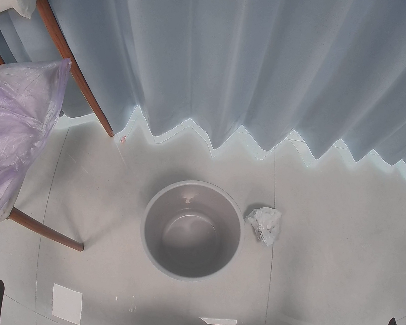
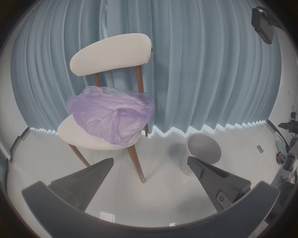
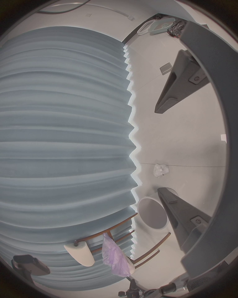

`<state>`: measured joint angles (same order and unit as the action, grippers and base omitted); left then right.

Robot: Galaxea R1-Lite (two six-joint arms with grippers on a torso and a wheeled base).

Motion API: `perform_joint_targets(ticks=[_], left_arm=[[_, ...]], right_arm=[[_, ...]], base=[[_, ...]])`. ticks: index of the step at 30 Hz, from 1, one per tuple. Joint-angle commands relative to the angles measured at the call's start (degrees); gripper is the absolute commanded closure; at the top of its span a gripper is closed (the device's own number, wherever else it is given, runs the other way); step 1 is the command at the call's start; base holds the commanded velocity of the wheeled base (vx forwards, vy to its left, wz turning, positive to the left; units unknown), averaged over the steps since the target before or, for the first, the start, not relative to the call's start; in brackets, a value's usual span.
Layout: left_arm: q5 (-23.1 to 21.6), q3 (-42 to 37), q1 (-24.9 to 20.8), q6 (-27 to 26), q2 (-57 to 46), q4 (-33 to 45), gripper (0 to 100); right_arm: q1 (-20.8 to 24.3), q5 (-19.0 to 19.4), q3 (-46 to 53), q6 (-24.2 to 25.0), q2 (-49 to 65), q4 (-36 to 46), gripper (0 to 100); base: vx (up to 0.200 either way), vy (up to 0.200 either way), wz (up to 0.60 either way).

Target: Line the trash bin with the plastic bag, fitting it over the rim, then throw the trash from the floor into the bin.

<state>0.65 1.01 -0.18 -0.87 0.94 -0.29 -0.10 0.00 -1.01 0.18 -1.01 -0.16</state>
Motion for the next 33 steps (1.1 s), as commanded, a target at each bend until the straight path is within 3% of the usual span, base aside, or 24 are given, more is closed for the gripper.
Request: perform_joint_targets(ticks=[1, 9, 14, 22, 24, 33], left_arm=[[0.94, -1.01, 0.09, 0.6, -0.94, -0.06, 0], [1.55, -1.01, 0.09, 1.74, -0.94, 0.03, 0], [-1.88, -1.01, 0.01, -2.3, -0.94, -0.15, 0], [-0.03, -0.92, 0.01, -0.72, -0.94, 0.2, 0], [0.41, -0.92, 0.01, 1.83, -0.94, 0.38, 0], [-1.26, -0.75, -0.08, 0.43, -0.85, 0.82, 0]], right_arm=[[0.01, 0.0, 1.01, -0.01, 1.01, -0.02, 0], [0.01, 0.0, 1.01, 0.08, 1.01, -0.02, 0], [0.01, 0.0, 1.01, 0.08, 1.01, -0.02, 0], [0.01, 0.0, 1.01, -0.01, 1.01, -0.02, 0], [0.01, 0.0, 1.01, -0.01, 1.01, -0.02, 0], [0.01, 0.0, 1.01, -0.01, 1.01, -0.02, 0]], base=[[0.0, 0.0, 0.0], [0.0, 0.0, 0.0], [0.0, 0.0, 0.0], [0.0, 0.0, 0.0], [0.0, 0.0, 0.0], [0.0, 0.0, 0.0]])
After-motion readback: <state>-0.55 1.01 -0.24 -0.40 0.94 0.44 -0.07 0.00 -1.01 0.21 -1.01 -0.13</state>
